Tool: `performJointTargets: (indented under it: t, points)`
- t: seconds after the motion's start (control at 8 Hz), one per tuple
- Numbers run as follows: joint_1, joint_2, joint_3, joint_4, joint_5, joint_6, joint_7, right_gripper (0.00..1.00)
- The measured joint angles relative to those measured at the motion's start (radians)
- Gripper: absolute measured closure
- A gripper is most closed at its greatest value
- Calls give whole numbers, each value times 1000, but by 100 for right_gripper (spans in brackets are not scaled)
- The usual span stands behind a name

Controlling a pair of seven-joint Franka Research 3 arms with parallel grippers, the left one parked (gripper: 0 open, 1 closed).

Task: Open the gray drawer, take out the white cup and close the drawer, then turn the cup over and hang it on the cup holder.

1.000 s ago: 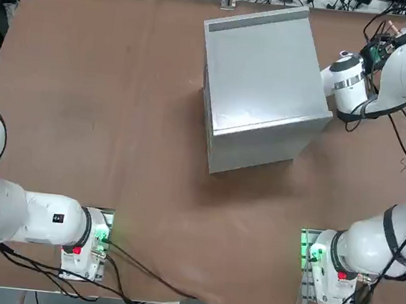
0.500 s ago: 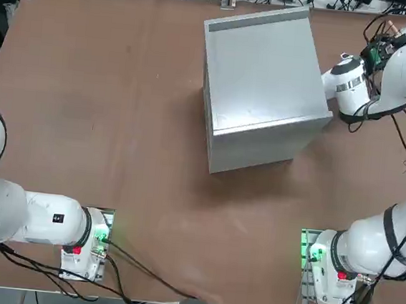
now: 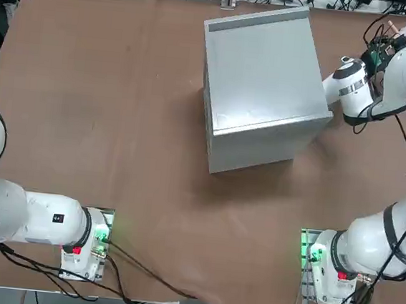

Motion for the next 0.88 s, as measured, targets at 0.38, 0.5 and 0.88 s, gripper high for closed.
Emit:
performJointTargets:
  t: [0.38,0.5,0.88]
  points:
    - [-5,21,0,1,-8,2,8,81]
    - [-6,23,0,1,-8,3,8,81]
    - [-19,53,0,20,-7,4,11,81]
